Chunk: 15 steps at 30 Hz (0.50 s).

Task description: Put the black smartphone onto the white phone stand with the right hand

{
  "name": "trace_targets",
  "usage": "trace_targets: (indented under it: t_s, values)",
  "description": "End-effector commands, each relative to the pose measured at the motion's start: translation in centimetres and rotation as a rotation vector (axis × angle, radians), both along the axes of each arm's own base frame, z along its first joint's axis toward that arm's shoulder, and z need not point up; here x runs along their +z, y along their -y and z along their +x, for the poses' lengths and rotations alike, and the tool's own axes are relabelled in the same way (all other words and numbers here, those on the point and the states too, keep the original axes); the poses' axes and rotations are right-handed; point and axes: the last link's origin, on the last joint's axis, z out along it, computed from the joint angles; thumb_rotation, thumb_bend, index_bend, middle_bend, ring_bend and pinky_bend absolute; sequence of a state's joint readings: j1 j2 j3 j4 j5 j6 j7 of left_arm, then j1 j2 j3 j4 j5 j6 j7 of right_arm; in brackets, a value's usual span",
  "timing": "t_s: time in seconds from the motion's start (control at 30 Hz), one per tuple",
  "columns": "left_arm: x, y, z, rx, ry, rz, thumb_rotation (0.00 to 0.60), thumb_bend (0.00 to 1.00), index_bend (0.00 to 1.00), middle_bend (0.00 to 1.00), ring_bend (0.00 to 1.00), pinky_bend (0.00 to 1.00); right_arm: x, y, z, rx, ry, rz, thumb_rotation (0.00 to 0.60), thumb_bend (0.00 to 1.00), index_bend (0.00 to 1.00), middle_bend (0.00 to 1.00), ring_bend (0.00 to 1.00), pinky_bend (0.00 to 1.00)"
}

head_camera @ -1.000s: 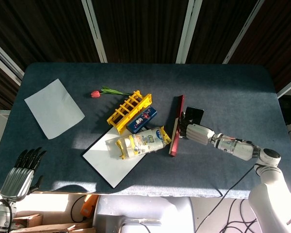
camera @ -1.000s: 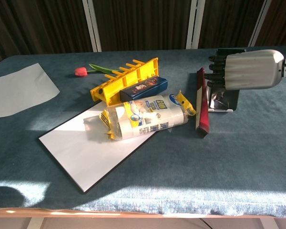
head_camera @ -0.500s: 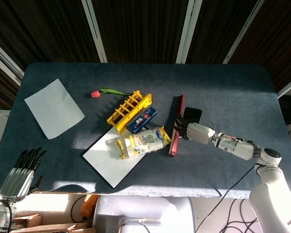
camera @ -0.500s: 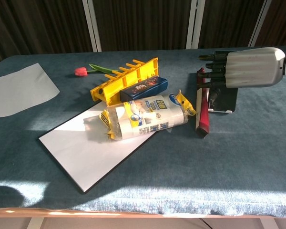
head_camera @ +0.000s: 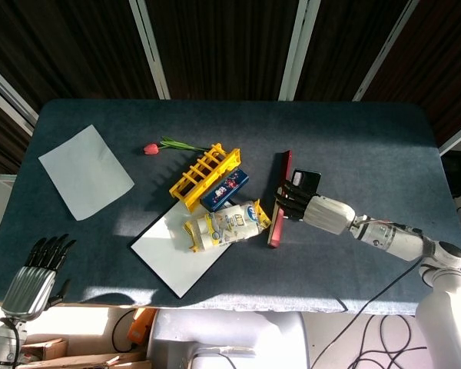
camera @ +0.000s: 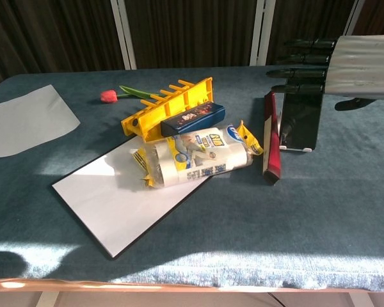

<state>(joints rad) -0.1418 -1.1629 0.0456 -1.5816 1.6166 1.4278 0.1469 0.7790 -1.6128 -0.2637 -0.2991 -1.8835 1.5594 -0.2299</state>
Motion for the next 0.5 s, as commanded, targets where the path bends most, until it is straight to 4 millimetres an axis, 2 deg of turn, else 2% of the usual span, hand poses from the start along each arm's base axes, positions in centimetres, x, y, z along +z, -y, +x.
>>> trace_targets:
  t_s: [0.03,0.13,0.2,0.27,0.33,0.43,0.5]
  values:
    - [0.2,0.1,0.0,-0.003,0.008,0.005,0.6,0.4,0.0,0.0,0.0,0.0,2.5,-3.9,-0.7,-0.101,0.396,-0.058,0.595,0.3,0.0,0.03,0.02,0.0]
    - [0.3,0.2,0.0,-0.005,0.014,0.011,0.6,0.4,0.0,0.0,0.0,0.0,3.6,-7.1,-2.3,-0.265,0.523,-0.188,0.588,0.3,0.0,0.02,0.0,0.0]
    - [0.4,0.3,0.0,-0.004,0.017,0.013,0.6,0.4,0.0,0.0,0.0,0.0,4.4,-10.2,-3.7,-0.482,0.502,-0.319,0.592,0.3,0.0,0.01,0.0,0.0]
    - [0.5,0.3,0.0,-0.006,0.02,0.02,0.6,0.4,0.0,0.0,0.0,0.0,5.1,-13.4,-3.6,-0.711,0.533,-0.363,0.6,0.3,0.0,0.0,0.0,0.0]
    - [0.7,0.4,0.0,-0.009,0.026,0.024,0.6,0.4,0.0,0.0,0.0,0.0,5.9,-15.2,-3.6,-0.85,0.609,-0.37,0.6,0.3,0.0,0.0,0.0,0.0]
    - [1.0,0.5,0.0,-0.012,0.03,0.04,0.6,0.4,0.0,0.0,0.0,0.0,7.1,-17.4,-5.1,-0.992,0.713,-0.438,0.6,0.3,0.0,0.0,0.0,0.0]
    - [1.1,0.4,0.0,-0.012,0.033,0.046,0.6,0.4,0.0,0.0,0.0,0.0,7.5,-18.8,-6.0,-1.068,0.863,-0.458,0.6,0.3,0.0,0.0,0.0,0.0]
